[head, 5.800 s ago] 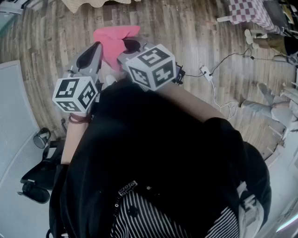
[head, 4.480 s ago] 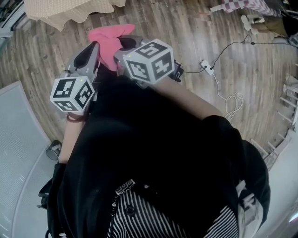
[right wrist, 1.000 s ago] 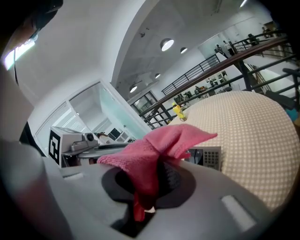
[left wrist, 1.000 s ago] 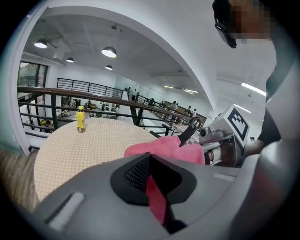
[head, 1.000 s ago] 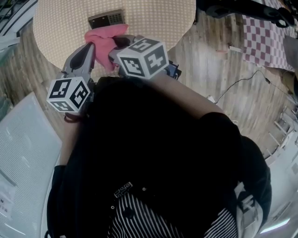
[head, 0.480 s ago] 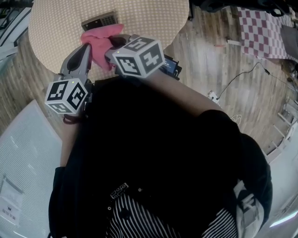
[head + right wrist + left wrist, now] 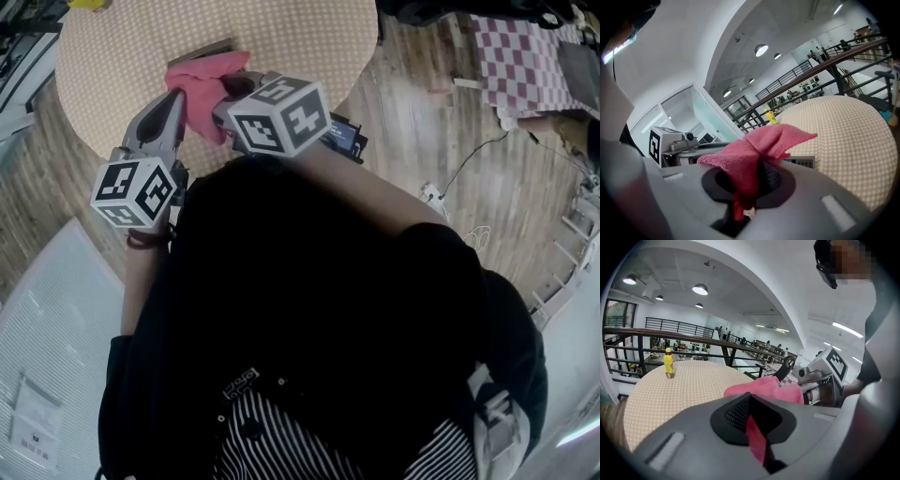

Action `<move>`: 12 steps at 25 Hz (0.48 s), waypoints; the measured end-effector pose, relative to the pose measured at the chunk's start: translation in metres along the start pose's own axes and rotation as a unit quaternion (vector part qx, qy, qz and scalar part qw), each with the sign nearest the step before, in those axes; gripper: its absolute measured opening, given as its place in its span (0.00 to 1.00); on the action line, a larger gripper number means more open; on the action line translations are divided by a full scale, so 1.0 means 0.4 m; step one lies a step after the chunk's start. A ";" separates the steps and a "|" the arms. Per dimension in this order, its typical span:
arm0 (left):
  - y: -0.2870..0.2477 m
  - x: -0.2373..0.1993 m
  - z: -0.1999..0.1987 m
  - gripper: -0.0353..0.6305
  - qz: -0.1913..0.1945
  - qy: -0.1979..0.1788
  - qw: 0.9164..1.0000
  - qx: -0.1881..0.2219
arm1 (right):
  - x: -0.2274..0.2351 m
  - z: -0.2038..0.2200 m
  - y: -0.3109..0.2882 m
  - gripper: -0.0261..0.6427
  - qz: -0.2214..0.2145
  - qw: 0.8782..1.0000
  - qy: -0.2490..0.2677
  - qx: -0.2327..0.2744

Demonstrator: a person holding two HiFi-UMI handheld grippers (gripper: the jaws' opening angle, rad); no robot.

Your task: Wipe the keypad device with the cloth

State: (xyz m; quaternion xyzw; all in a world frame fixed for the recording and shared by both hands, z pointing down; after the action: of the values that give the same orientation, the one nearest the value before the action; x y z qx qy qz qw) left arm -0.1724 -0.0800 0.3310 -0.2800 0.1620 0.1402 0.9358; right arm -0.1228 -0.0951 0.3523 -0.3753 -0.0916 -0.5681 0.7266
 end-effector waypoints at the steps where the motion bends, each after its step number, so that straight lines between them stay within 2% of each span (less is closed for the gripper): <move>1: -0.010 -0.009 -0.005 0.06 0.002 -0.002 1.000 -0.005 | 0.009 -0.005 -0.009 0.13 0.002 1.000 -0.004 0.000; 12: -0.087 -0.103 -0.003 0.06 0.018 0.003 0.999 -0.050 | 0.083 -0.015 -0.097 0.13 0.014 0.999 -0.038 -0.015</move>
State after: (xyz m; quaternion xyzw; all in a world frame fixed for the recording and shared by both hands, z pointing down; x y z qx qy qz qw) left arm -0.1977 -0.1158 0.3623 -0.3236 0.1628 0.1642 0.9175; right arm -0.1481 -0.1268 0.3838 -0.4089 -0.1058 -0.5447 0.7245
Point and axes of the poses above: the fingertips, and each gripper's own axes: y backward along the fingers, x to its right, z out of its underside, the point moved 2 cm from there along y, backward along the fingers, and after that the axes turned 5 degrees about y, right-handed, at the moved point
